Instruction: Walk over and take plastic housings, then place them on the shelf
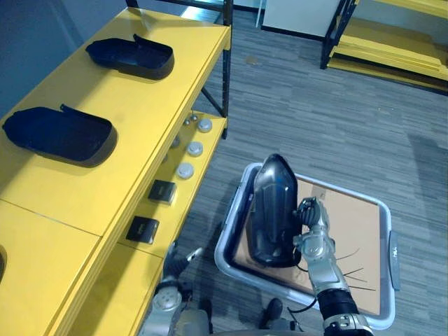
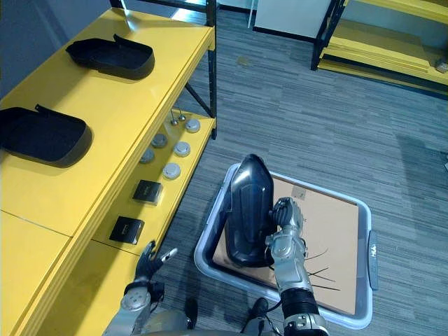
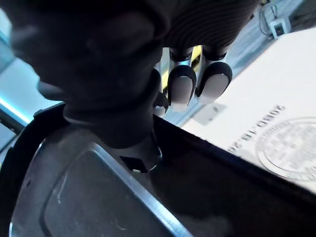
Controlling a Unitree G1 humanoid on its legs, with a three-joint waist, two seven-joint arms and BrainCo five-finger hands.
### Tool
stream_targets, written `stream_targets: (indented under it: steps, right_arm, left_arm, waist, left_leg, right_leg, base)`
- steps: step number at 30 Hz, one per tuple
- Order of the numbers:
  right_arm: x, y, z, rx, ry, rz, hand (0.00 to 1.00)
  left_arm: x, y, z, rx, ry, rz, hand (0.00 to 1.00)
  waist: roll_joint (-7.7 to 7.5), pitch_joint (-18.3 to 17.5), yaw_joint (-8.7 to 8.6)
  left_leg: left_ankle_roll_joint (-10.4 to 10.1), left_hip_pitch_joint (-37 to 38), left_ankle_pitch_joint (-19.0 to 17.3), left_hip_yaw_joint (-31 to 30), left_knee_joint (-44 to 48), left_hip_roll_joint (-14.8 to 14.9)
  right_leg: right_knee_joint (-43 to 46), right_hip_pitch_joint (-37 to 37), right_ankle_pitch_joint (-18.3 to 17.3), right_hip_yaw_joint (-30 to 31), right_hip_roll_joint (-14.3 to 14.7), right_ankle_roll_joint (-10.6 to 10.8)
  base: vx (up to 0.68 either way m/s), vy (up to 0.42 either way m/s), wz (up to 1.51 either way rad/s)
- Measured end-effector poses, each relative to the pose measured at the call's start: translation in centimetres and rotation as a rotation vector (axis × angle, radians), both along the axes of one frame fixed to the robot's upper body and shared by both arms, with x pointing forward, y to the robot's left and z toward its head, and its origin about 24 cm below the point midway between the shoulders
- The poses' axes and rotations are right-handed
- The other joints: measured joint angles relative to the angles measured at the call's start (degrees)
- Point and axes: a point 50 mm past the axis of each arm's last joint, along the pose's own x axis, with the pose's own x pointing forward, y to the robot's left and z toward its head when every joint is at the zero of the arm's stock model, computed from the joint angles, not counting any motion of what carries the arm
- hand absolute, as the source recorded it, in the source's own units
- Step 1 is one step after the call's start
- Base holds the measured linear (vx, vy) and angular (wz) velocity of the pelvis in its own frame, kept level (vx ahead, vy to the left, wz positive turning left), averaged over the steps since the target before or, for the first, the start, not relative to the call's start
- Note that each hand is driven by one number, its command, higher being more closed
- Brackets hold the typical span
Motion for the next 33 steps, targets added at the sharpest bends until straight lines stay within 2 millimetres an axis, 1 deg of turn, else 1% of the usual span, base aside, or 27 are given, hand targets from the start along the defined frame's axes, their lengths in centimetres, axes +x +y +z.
stream_targets:
  steps: [2,4,5,7,8,9,11,13,16,19,21,24,25,28,31,33]
  right_arm:
    - [0.0,0.0,0.7,-0.001,-0.039,-0.012,1.0]
    - [-0.2,0.1,1.6,0.014,-0.086,-0.009,1.0]
    - [-0.3,0.2,1.9,0.02,-0.099,-0.004,1.0]
    - [-0.3,0.4,3.2,0.042,-0.167,-0.005,1.0]
    - [-0.3,0.8,3.9,0.049,-0.199,0.005,1.0]
    - [-0.3,0.9,4.6,0.066,-0.237,0.004,1.0]
    - [-0.4,1.3,5.2,0.089,-0.27,0.017,1.0]
    - [-0.2,1.9,5.7,0.119,-0.3,0.047,1.0]
    - [-0.1,2.0,6.3,0.157,-0.329,0.054,1.0]
    - [0.1,2.8,7.8,0.201,-0.393,0.092,1.0]
    - [-0.1,3.4,9.0,0.232,-0.46,0.118,1.0]
    - [-0.6,4.7,10.3,0.295,-0.532,0.178,1.0]
    - [-0.6,4.8,10.4,0.31,-0.538,0.185,1.0]
    - [-0.9,6.5,10.8,0.379,-0.557,0.263,1.0]
    - [-1.2,7.7,11.3,0.439,-0.572,0.326,1.0]
    - [-1.5,8.2,11.6,0.465,-0.587,0.355,1.0]
  left_arm:
    - [0.6,-0.4,1.8,-0.013,-0.087,-0.012,0.0]
    - [1.1,-1.1,4.5,-0.035,-0.218,-0.035,0.0]
    - [1.1,-1.3,5.1,-0.04,-0.247,-0.04,0.0]
    - [1.3,-1.9,7.1,-0.048,-0.338,-0.048,0.0]
    - [1.3,-2.2,7.8,-0.055,-0.368,-0.056,0.0]
    - [1.2,-2.5,8.3,-0.05,-0.4,-0.062,0.0]
    - [1.2,-3.1,8.5,-0.046,-0.414,-0.086,0.0]
    - [1.2,-3.6,8.6,-0.051,-0.42,-0.109,0.0]
    - [1.5,-4.4,9.2,-0.042,-0.447,-0.144,0.0]
    - [1.9,-4.8,9.7,-0.028,-0.474,-0.161,0.0]
    - [2.1,-5.3,9.9,-0.026,-0.48,-0.179,0.0]
    - [2.3,-6.4,9.7,0.01,-0.479,-0.22,0.0]
    - [2.4,-6.6,9.6,0.02,-0.475,-0.227,0.0]
    - [2.8,-6.9,9.4,0.066,-0.469,-0.227,0.0]
    - [3.2,-7.0,9.3,0.097,-0.462,-0.216,0.0]
    - [3.3,-7.0,9.2,0.102,-0.459,-0.202,0.0]
  waist:
    - [-0.01,0.0,-0.03]
    - [-0.05,0.0,-0.13]
    - [-0.08,-0.1,-0.2]
    - [-0.18,-0.2,-0.43]
    - [-0.27,-0.4,-0.71]
    - [-0.47,-0.8,-1.49]
    - [-0.87,-2.0,-1.47]
    - [-1.23,-2.9,-1.65]
    - [-1.26,-3.0,-1.57]
    - [-1.24,-3.0,-1.55]
    - [-1.23,-3.1,-1.58]
    - [-1.1,-4.4,-1.64]
    - [-1.1,-4.6,-1.65]
    - [-1.12,-5.1,-1.77]
    - [-1.13,-5.1,-1.81]
    - [-1.1,-5.3,-2.09]
  left_leg:
    - [0.0,0.1,0.0,-0.1,-0.7,0.0]
    - [0.2,0.4,0.0,0.0,-1.5,0.5]
    - [0.2,0.5,0.0,0.1,-1.5,0.5]
    - [0.1,0.9,-0.1,0.4,-2.0,0.6]
    - [-0.1,1.0,-0.1,0.5,-2.2,0.7]
    - [-0.3,1.0,0.0,0.5,-2.3,0.8]
    - [-0.2,1.1,0.3,1.4,-2.2,1.5]
    - [-0.3,1.1,0.3,1.9,-1.7,1.5]
    - [-0.3,1.2,0.3,1.9,-1.7,1.6]
    - [-0.3,1.8,0.3,2.5,-1.7,1.5]
    - [-0.2,2.2,0.3,2.9,-1.7,1.5]
    - [-0.2,2.3,0.3,3.0,-2.1,1.5]
    - [-0.2,2.4,0.3,3.1,-2.2,1.5]
    - [-0.2,2.6,0.3,3.6,-2.2,1.6]
    - [-0.2,2.9,0.2,4.5,-2.3,1.6]
    - [-0.2,3.0,0.2,4.7,-2.3,1.6]
  right_leg:
    - [0.0,-0.2,-0.9,0.2,0.0,0.4]
    - [0.0,-0.5,-1.4,0.5,0.5,0.3]
    - [0.0,-0.5,-1.4,0.6,0.6,0.3]
    - [0.0,-0.6,-1.4,1.3,1.0,0.2]
    - [0.0,-0.6,-1.3,1.4,1.1,0.2]
    - [0.0,-0.7,-1.3,1.5,1.2,0.1]
    - [0.0,-1.2,-0.7,2.0,1.6,-0.6]
    - [0.0,-1.5,-0.2,3.2,2.0,-0.6]
    - [0.0,-1.4,-0.2,3.3,2.1,-0.6]
    - [0.0,-1.2,-0.2,4.1,2.1,-0.6]
    - [0.0,-0.9,-0.1,4.5,2.0,-0.6]
    - [0.0,-1.3,-0.1,4.8,2.1,-0.5]
    - [0.0,-1.3,-0.1,4.8,2.1,-0.5]
    - [0.0,-1.5,0.2,5.6,2.2,-0.7]
    - [-0.1,-1.6,0.4,6.4,2.2,-0.9]
    - [-0.1,-1.7,0.4,6.5,2.1,-0.9]
  base:
    - [-0.16,-0.054,-0.01]
    - [-0.18,-0.062,-0.07]
    - [-0.13,-0.045,-0.12]
    - [-0.11,-0.024,-0.16]
    - [-0.07,-0.016,-0.07]
    - [-0.03,-0.016,-0.1]
    - [0.02,-0.022,-0.21]
    - [0.06,-0.005,-0.19]
    - [0.03,-0.005,-0.03]
    - [0.01,0.007,-0.13]
    - [-0.02,0.007,-0.09]
    - [-0.03,0.002,-0.04]
    - [-0.03,0.0,-0.04]
    - [-0.05,0.002,-0.1]
    - [-0.06,0.004,-0.15]
    - [-0.05,-0.001,-0.09]
